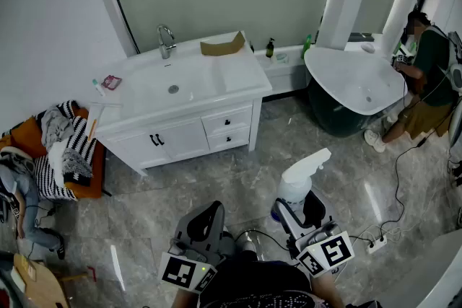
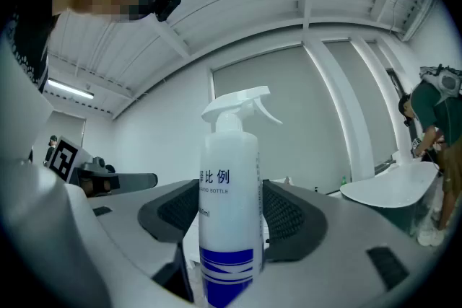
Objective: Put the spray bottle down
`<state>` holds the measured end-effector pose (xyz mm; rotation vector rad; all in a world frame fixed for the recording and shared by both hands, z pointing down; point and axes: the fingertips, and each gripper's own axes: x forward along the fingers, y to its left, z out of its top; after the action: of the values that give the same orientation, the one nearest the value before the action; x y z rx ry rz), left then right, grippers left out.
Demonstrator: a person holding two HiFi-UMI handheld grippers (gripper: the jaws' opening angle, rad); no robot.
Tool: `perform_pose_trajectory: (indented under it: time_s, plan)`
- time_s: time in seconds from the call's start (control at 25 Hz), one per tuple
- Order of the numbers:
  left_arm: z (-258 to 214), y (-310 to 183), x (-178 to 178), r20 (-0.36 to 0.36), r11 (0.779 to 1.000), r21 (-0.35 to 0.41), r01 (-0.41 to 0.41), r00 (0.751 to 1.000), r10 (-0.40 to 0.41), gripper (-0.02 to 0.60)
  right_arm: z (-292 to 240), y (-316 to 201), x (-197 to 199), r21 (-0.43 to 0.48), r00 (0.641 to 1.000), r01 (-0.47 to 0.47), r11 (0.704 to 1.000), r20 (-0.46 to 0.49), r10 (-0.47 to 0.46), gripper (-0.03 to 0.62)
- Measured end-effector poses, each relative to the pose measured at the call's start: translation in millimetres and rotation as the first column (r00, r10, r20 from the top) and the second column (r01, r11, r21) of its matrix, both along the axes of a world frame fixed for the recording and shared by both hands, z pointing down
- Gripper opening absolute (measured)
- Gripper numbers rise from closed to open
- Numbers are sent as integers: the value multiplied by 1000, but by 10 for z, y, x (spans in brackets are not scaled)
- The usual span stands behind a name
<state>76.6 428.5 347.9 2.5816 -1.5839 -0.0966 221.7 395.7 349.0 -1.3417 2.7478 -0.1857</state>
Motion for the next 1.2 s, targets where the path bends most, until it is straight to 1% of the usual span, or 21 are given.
perform_pose_trajectory:
  time_s: [0.56,0.68,0.8,0.88,1.0,1.2]
  plan:
    - [-41,37,15,-6,1000,0,21,1000,-21,2,-34,4,35,-2,1000,22,1000,0,-22,275]
    - [-39,40,52,-2,1000,2,17,1000,-17,2,-53,16,32,10,999,44,999,2,-44,276]
    - [-11,18,73,-4,1000,1,8,1000,-8,2,-74,10,10,17,997,68,998,30,-69,276]
    - [7,-22,86,-7,1000,0,1,1000,-1,2,-77,-36,2,17,997,70,997,41,-71,276]
    - [30,-115,80,-14,1000,-4,-12,1000,12,2,-49,-136,-16,21,998,58,998,22,-58,275]
    - [48,-385,-25,-23,1000,-7,-24,999,24,2,-16,-420,-72,5,999,35,999,15,-35,275]
